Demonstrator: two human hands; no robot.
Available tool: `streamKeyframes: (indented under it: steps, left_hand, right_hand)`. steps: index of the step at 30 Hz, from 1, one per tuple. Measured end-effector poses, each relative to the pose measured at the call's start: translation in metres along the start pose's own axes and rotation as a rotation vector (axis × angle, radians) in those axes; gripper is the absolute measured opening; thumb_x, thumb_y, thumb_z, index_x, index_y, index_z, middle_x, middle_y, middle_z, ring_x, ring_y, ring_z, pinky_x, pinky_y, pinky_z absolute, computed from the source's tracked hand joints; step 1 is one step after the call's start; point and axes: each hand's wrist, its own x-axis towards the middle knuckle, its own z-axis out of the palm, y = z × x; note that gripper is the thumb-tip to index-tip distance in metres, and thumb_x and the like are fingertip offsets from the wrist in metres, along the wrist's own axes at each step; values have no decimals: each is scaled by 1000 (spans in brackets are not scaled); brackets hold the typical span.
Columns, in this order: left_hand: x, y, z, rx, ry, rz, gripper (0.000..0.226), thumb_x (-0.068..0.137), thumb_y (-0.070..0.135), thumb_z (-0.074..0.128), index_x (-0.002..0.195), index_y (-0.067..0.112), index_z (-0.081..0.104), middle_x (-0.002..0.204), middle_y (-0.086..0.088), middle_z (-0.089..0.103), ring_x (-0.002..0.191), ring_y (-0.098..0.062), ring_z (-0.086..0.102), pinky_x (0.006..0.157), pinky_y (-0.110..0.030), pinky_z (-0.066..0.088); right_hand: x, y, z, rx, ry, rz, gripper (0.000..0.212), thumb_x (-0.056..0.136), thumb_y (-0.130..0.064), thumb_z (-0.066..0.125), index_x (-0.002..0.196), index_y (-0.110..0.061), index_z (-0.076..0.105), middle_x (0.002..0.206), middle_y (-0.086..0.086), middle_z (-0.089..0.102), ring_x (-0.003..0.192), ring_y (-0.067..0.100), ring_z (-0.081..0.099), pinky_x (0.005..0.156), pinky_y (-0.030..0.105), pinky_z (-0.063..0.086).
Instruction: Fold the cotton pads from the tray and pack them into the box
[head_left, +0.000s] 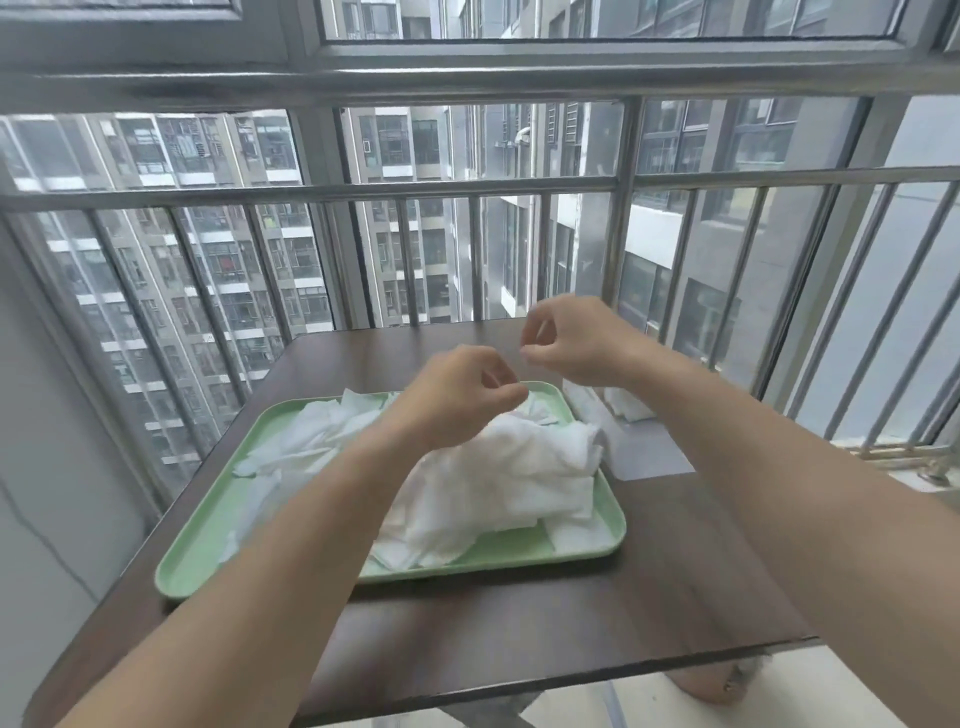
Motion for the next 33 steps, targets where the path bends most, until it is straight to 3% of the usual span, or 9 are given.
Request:
streamKeyframes:
  steps: [2,4,7,9,16,21,26,29,33]
  left_hand:
    - [-4,-20,-21,31,38,-42,5,89,31,71,85,31,69,89,9,71,80,-6,66,68,-24,51]
    - [-8,-40,-38,92,47,-84,14,87,25,74,81,35,67,87,11,70,81,-6,67,73,-26,53]
    - [-13,-62,-47,217,-4,-132,8,85,29,76,90,35,72,90,16,64,93,-13,64,78,-27,47]
    - [-16,-65,-44,265,-56,-144,19,85,35,75,103,29,75,95,13,64,97,-14,62,81,-28,47]
    - [-13,-62,-45,226,-135,-200,52,55,59,64,90,23,76,92,1,76,91,-17,70,85,-44,58]
    - [-10,-69,-42,239,-155,-196,36,68,50,75,94,25,73,95,5,75,92,-15,69,86,-44,57]
    - [-13,-77,-38,138,-45,-202,25,70,46,75,89,31,72,88,13,72,83,-8,69,80,-40,59]
    - [-18,-79,-34,165,60,-131,32,76,44,75,104,30,70,99,15,66,96,-11,64,85,-35,54]
    - [-23,-79,-33,96,235,-29,8,88,35,70,93,28,72,92,8,70,94,-15,64,81,-36,52]
  right_hand:
    - [6,-14,16,73,-51,-38,9,92,-21,66,96,-18,74,87,-10,68,79,2,63,62,11,48]
    - [11,-25,31,134,-102,-59,9,93,-19,67,96,-18,75,87,-9,70,76,0,62,56,5,44]
    - [18,-37,52,160,-166,-81,11,89,-21,68,96,-23,77,92,-8,73,83,3,65,74,19,53]
    - [18,-43,63,176,-246,-85,17,87,-21,69,100,-20,79,94,-8,74,85,3,65,74,19,51]
    - [19,-43,81,287,-251,-74,26,70,-38,81,92,-24,78,88,-9,76,78,3,68,80,31,56]
    - [17,-40,88,303,-219,-39,47,50,-55,79,90,-32,71,86,-13,71,74,-1,66,78,28,57]
    - [20,-37,92,343,-76,-44,5,77,-23,74,81,-25,72,83,-8,72,71,1,65,70,23,50]
    - [20,-35,91,374,-5,-37,9,80,-15,70,80,-23,73,81,-8,73,73,6,67,63,15,48]
    - [19,-33,86,521,47,-39,5,84,-13,70,83,-17,72,80,-2,73,71,7,64,64,18,46]
